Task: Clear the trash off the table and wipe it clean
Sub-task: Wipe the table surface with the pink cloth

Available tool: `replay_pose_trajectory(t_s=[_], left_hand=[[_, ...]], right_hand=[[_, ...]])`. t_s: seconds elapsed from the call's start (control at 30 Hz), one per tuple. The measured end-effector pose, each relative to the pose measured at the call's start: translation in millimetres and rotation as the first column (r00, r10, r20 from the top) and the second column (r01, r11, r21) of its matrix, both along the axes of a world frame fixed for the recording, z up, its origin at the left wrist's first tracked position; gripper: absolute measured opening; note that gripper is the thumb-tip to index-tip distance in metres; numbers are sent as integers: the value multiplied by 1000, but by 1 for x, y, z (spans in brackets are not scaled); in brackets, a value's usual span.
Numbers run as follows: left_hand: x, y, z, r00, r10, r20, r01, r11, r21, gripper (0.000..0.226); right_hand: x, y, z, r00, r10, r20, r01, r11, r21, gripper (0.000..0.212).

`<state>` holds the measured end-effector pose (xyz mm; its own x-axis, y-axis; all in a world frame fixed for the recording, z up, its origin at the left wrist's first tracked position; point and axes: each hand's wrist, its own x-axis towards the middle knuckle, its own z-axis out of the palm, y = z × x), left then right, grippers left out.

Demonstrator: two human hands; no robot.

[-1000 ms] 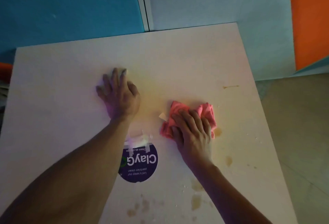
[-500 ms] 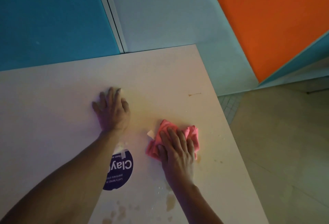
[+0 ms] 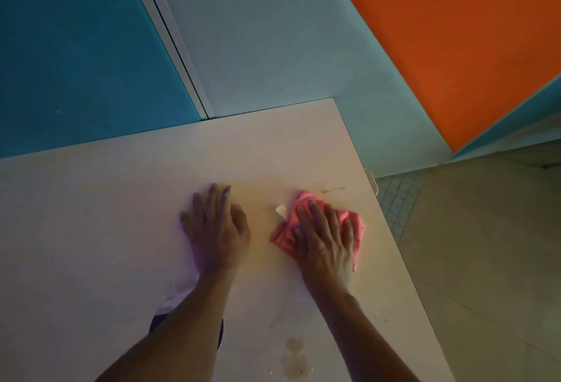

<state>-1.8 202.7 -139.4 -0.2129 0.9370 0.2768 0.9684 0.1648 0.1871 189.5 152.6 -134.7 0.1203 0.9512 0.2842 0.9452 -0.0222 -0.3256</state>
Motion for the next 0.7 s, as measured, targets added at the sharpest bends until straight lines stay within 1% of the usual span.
replay_pose_trajectory(t_s=[0.23,0.33,0.4,0.53,0.6,0.7], left_hand=[[0,3,0,1000,13,7,-13,1000,28,46],[2,3,0,1000,31,-2,-31,999,18,45],[1,3,1,999,37,-7,-37,999,0,46],[0,0,0,999,40,-15,-40,999,-12,47],[-1,1,1,999,30,-20,-30,999,-11,48],[0,1,2,999,36,-16,-36,999,-18,49]], right_hand=[[49,92,-5,996,-26,82,31,998,-56,43],[61,116,-4,995,-60,75,68,992,-106,46],[55,116,-4,996,-82,34,85,992,-90,45],[34,78,-4,995,-81,-50,82,996,26,41],[23,49,-4,998,-34,-52,37,997,61,38],[22,35,-2,999,35,-24,-34,999,31,39]])
